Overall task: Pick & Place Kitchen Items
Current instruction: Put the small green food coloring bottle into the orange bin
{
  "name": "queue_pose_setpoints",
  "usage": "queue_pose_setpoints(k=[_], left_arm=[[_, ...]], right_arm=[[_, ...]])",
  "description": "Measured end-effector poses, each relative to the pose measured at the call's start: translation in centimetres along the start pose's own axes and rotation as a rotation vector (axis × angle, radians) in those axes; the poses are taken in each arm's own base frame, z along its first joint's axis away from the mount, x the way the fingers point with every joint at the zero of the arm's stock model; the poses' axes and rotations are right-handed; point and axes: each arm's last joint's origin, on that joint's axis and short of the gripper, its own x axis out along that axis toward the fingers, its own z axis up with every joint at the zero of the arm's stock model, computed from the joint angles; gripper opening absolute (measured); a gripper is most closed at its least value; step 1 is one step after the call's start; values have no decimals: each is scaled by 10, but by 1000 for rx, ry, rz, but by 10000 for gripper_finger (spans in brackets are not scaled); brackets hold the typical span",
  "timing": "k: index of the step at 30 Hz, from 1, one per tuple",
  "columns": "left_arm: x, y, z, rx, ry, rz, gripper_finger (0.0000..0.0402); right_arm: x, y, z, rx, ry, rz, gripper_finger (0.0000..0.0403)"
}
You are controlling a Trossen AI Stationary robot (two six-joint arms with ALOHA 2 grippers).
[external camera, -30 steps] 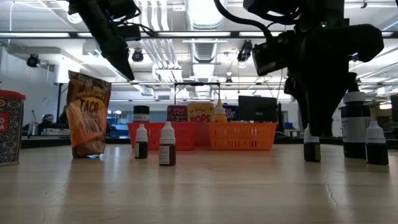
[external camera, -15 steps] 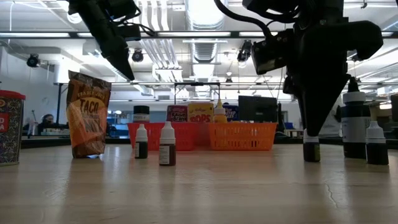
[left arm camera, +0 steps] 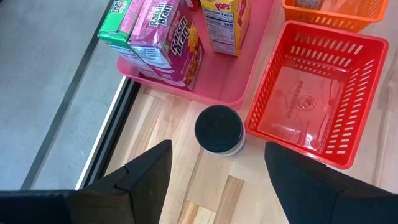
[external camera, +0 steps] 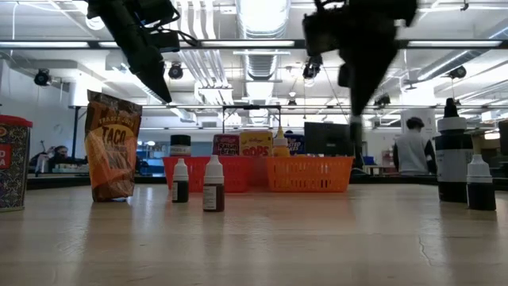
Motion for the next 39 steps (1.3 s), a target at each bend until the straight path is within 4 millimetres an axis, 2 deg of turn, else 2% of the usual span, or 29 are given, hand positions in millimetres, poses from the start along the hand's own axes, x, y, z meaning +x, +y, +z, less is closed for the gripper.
queue_pose_setpoints(k=[4, 10, 16, 22, 30, 39], left_arm=[[0, 0, 0, 0, 0, 0, 262], [0, 0, 0, 0, 0, 0, 262], [0, 0, 0, 0, 0, 0, 262], [0, 0, 0, 0, 0, 0, 262], [0, 0, 0, 0, 0, 0, 262], [0, 0, 0, 0, 0, 0, 262]], right_arm=[[-15, -39, 17, 59, -42, 17, 38], [-22, -92, 32, 81, -69, 0, 40], [-24, -123, 34, 96, -72, -6, 40], [-16, -133, 33, 94, -92, -13, 39], [7, -139, 23, 99, -93, -32, 41], [30, -156, 12, 135, -121, -47, 41]])
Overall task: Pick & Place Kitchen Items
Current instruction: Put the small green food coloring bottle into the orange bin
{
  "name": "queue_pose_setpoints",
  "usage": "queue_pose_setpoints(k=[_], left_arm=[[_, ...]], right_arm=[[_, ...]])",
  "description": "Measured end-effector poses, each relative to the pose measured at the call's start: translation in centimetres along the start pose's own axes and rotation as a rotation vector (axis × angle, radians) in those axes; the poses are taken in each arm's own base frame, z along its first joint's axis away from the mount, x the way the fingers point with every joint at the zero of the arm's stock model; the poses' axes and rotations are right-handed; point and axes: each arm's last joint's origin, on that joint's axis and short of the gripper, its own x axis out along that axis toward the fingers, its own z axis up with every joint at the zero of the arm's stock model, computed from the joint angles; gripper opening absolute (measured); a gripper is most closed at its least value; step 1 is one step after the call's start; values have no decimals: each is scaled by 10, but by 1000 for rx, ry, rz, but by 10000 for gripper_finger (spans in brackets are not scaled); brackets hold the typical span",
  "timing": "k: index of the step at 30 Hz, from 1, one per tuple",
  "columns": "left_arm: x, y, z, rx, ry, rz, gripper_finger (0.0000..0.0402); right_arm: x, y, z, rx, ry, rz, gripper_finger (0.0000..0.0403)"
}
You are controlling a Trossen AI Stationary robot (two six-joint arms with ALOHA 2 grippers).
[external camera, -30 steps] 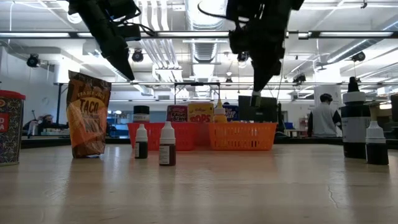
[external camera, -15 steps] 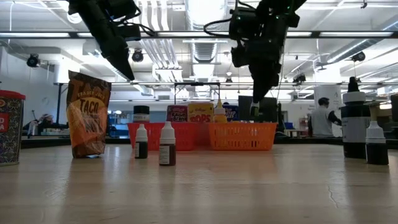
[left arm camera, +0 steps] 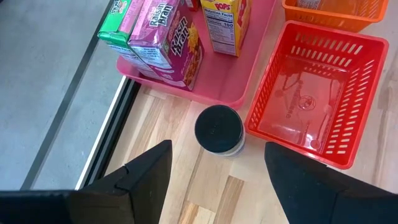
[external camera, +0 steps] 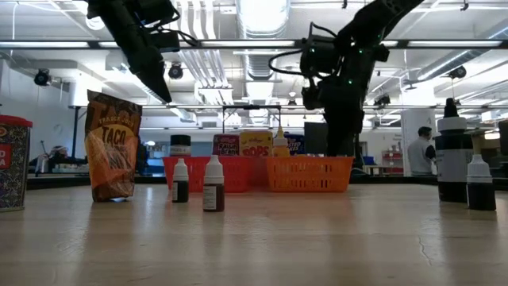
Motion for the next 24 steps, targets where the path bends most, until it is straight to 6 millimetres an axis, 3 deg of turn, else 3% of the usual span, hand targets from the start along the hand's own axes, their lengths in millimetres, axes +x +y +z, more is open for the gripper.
queue_pose_setpoints(k=[11, 24], left_arm=[[0, 0, 0, 0, 0, 0, 262], [0, 0, 0, 0, 0, 0, 262]], right_arm=[[8, -14, -6, 10, -7, -13, 39], [9, -15, -6, 3, -10, -13, 39]])
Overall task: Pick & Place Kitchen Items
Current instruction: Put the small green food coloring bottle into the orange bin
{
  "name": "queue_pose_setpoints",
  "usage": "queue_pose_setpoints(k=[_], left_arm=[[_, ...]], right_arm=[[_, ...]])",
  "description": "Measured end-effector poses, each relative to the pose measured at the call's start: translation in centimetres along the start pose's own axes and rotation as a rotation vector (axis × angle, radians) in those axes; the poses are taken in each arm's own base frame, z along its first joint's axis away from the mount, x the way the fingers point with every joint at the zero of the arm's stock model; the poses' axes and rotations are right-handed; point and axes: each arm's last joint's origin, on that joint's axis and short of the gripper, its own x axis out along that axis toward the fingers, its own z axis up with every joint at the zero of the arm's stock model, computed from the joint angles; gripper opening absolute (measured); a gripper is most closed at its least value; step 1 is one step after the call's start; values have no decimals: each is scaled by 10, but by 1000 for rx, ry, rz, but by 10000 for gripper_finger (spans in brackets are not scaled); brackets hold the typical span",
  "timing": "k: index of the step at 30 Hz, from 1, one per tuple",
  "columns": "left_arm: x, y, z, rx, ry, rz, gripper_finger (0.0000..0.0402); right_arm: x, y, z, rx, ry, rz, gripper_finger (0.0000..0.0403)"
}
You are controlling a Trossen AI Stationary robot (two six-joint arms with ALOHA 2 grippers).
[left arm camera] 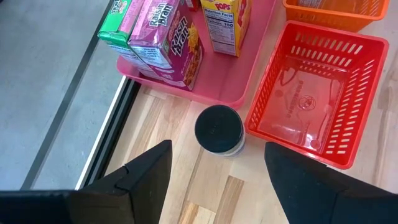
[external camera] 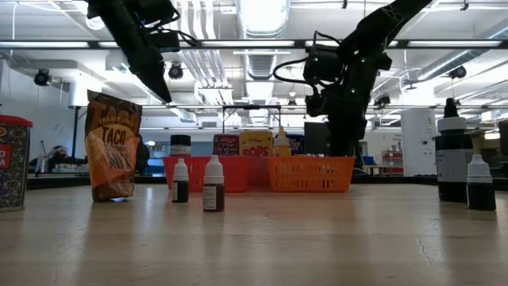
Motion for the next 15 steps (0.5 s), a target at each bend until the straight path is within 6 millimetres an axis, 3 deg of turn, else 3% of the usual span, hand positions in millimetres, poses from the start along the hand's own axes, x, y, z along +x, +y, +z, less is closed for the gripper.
queue_pose_setpoints(k=[7, 15], left_arm=[[0, 0, 0, 0, 0, 0, 262], [0, 0, 0, 0, 0, 0, 262]], right_arm=[[0, 0, 0, -6, 0, 0, 41], [0, 0, 0, 4, -1, 1, 76]])
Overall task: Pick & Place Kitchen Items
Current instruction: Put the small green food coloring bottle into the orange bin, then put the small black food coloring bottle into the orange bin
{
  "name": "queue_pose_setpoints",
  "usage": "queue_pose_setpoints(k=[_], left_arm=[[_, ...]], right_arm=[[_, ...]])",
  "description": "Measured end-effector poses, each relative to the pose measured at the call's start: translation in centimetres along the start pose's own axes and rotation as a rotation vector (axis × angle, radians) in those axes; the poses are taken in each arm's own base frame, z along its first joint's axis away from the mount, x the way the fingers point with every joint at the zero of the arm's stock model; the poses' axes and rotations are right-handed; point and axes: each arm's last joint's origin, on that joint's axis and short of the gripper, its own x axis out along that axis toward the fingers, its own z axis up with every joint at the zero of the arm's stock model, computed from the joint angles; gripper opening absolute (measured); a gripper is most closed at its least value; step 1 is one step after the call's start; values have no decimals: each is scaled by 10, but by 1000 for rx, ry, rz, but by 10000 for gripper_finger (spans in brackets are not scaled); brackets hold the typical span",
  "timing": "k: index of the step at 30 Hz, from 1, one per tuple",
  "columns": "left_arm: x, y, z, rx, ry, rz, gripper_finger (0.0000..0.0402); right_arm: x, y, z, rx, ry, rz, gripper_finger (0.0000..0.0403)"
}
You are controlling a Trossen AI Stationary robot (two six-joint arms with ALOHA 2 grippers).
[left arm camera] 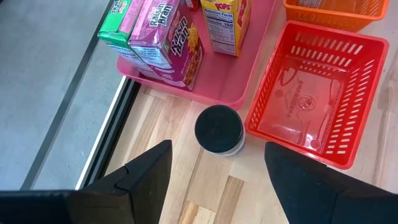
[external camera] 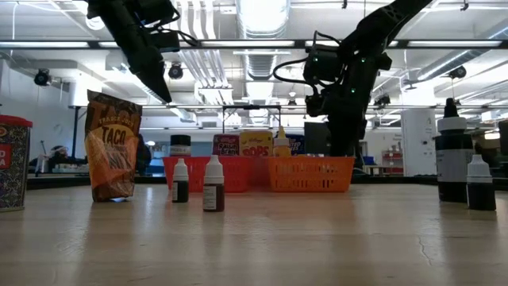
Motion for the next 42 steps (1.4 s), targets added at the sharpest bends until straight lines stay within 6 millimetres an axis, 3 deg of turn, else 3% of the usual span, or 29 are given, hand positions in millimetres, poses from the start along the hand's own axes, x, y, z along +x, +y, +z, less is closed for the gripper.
queue_pose_setpoints(k=[5, 14, 23, 34, 42], left_arm=[[0, 0, 0, 0, 0, 0, 262], [0, 0, 0, 0, 0, 0, 262], [0, 0, 0, 0, 0, 0, 262], [0, 0, 0, 0, 0, 0, 262], [0, 0, 0, 0, 0, 0, 262]], right_arm=[[0, 0, 0, 0, 0, 0, 83], [-2, 0, 0, -15, 15, -1, 57], [-39, 9, 25, -46, 31, 2, 35], [-82, 67, 44, -206, -29, 52, 10], [-96, 114, 37, -266, -80, 52, 9]])
